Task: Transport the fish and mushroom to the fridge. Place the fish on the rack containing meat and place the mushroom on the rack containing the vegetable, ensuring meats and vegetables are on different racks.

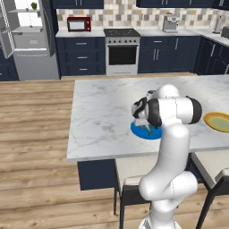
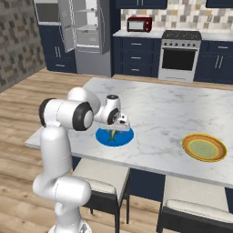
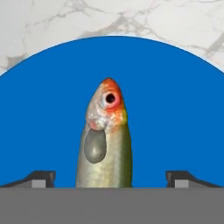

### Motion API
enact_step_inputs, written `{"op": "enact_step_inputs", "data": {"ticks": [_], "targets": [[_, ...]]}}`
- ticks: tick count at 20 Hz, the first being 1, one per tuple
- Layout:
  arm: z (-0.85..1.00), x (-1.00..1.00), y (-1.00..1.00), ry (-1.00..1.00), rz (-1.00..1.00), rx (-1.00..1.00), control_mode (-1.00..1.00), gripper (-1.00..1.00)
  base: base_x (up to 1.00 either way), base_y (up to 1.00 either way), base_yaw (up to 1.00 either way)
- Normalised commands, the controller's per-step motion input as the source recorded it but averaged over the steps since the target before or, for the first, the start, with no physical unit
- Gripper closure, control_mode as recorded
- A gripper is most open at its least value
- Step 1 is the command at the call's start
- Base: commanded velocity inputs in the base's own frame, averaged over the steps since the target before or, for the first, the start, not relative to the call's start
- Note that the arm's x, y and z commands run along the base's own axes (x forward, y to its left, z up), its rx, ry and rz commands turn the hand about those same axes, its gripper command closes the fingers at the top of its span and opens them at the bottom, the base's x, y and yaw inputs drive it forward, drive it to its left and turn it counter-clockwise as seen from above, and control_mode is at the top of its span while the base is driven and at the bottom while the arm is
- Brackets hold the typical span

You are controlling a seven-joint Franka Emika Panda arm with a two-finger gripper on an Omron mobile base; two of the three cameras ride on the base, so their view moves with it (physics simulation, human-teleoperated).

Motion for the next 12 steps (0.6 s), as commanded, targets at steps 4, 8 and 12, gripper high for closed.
{"op": "enact_step_inputs", "data": {"ticks": [4,8,12], "targets": [[-0.51,-0.46,-0.01,0.22,0.0,0.0,-1.0,1.0,0.0,0.0,0.0],[-0.48,-0.63,0.0,0.17,0.0,0.0,-1.0,1.0,0.0,0.0,0.0],[-0.48,-0.72,0.0,0.08,0.0,0.0,-1.0,1.0,0.0,0.0,0.0]]}}
